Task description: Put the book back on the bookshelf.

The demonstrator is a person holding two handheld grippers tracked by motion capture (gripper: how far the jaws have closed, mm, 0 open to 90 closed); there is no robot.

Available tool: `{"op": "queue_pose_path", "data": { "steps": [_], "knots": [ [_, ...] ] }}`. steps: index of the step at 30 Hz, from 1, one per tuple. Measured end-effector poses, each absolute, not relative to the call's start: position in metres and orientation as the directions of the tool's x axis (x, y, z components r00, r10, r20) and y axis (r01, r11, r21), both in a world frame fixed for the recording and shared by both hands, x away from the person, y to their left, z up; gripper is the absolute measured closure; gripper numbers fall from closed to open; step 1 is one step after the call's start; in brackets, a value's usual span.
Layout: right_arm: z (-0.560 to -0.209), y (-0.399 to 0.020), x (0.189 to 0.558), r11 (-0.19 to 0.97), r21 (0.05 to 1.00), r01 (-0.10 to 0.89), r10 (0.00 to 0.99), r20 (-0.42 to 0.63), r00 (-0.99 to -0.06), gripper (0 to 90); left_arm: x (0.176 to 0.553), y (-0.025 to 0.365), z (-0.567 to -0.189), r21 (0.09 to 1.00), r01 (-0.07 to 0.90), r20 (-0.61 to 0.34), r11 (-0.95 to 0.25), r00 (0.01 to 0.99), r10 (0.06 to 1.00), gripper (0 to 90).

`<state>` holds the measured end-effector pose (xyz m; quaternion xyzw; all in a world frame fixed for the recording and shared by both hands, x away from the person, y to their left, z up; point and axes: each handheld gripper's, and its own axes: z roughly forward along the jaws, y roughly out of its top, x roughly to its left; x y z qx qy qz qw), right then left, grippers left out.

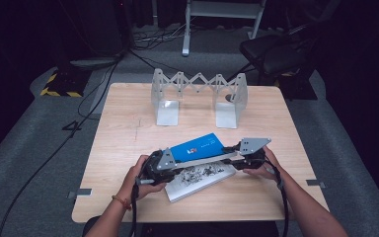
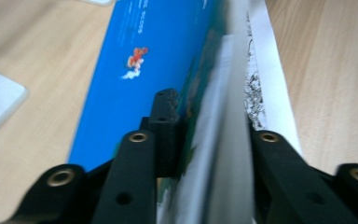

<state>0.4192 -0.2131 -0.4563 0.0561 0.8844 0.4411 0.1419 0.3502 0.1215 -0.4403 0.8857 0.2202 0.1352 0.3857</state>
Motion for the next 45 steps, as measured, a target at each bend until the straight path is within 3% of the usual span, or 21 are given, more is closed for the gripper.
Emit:
{"op": "queue_pose_path", "data": {
  "steps": [2,5,9,13,21,30,31,39,45],
  "knots": [
    [-0.456,-0.211,0.417,0.608,0.794,-0.032,0.217,-0.204,-0.955,64.3,0.351,0.124,-0.438,0.744,0.324,0.036,-0.584,0.854,0.519,53.3],
    [-0.455,-0.207,0.413,0.619,0.783,-0.05,0.217,-0.232,-0.948,65.9,0.342,0.119,-0.429,0.753,0.323,0.072,-0.573,0.826,0.559,35.4],
    [-0.452,-0.201,0.407,0.637,0.769,-0.064,0.221,-0.261,-0.94,67.1,0.327,0.109,-0.409,0.782,0.308,0.077,-0.542,0.815,0.575,28.9],
    [-0.449,-0.195,0.401,0.648,0.757,-0.079,0.214,-0.28,-0.936,68.6,0.318,0.094,-0.398,0.786,0.291,0.101,-0.546,0.811,0.577,25.3],
    [-0.445,-0.18,0.39,0.679,0.727,-0.103,0.196,-0.314,-0.929,70.6,0.324,0.063,-0.417,0.712,0.324,0.163,-0.623,0.787,0.595,24.1],
    [-0.446,-0.171,0.383,0.707,0.7,-0.101,0.191,-0.326,-0.926,70.5,0.332,0.054,-0.434,0.674,0.327,0.253,-0.663,0.741,0.622,33.0],
    [-0.446,-0.171,0.382,0.707,0.699,-0.102,0.19,-0.327,-0.926,70.5,0.333,0.056,-0.433,0.693,0.332,0.232,-0.64,0.738,0.634,37.0],
    [-0.444,-0.171,0.384,0.701,0.708,-0.082,0.2,-0.306,-0.931,70.2,0.334,0.072,-0.42,0.739,0.41,0.07,-0.534,0.742,0.667,28.6],
    [-0.443,-0.17,0.383,0.707,0.703,-0.074,0.205,-0.304,-0.93,69.8,0.335,0.072,-0.425,0.728,0.438,0.064,-0.528,0.723,0.688,26.8]
  ]
}}
